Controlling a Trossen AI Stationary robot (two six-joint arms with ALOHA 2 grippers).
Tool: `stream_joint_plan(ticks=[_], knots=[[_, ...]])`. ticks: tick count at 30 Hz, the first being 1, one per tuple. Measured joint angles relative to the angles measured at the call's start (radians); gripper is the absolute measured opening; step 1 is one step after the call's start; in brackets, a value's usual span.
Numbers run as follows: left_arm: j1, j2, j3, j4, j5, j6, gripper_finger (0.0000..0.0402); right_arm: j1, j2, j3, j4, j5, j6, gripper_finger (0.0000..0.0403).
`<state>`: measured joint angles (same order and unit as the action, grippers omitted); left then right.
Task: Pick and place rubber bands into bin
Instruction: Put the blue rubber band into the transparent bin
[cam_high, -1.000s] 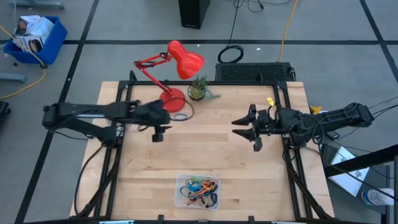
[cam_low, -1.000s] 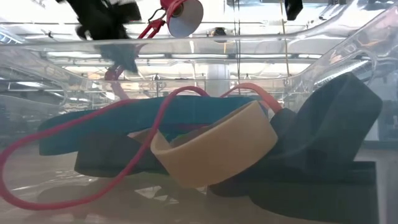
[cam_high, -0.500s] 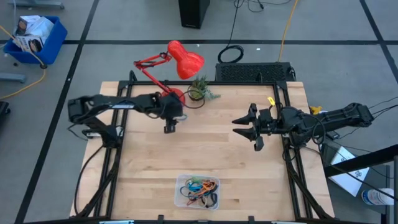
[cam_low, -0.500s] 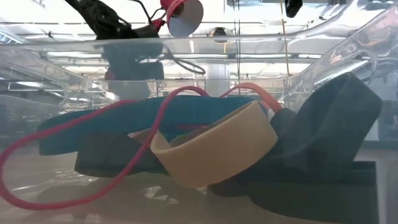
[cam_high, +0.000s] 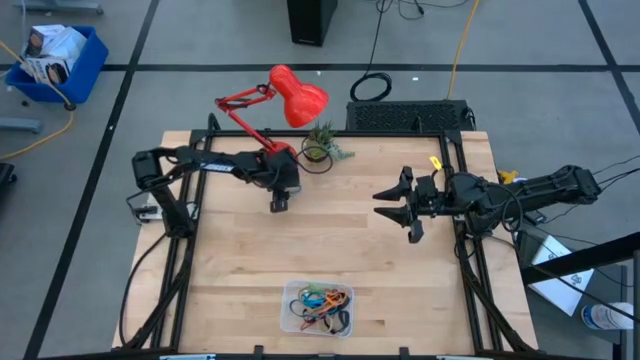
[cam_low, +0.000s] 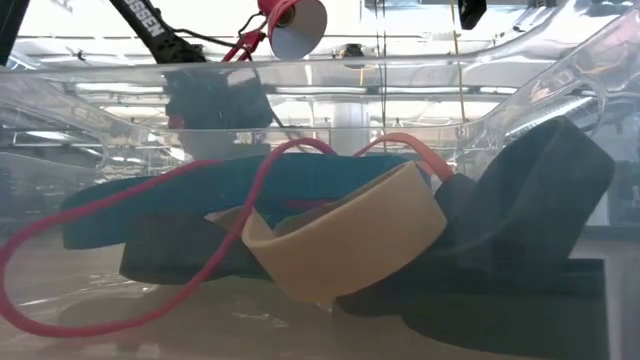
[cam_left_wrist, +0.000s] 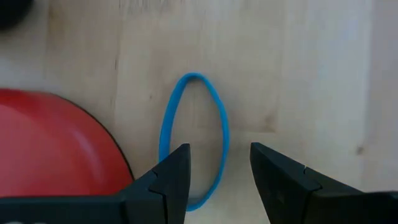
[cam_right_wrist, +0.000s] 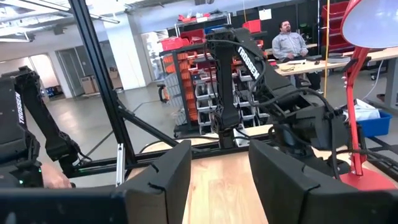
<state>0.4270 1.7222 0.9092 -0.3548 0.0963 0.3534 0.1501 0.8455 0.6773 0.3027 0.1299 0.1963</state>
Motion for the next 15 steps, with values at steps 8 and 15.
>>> stream_joint_plan(ticks=[8, 15], knots=[[0.007, 0.034, 0.005, -0.006, 0.008, -0.004, 0.0164, 0.000, 0.000, 0.000, -0.001, 0.000, -0.002, 0.0155], [0.005, 0.037, 0.003, -0.009, 0.014, -0.016, 0.0073, 0.000, 0.000, 0.000, -0.002, 0.000, -0.003, 0.0155]])
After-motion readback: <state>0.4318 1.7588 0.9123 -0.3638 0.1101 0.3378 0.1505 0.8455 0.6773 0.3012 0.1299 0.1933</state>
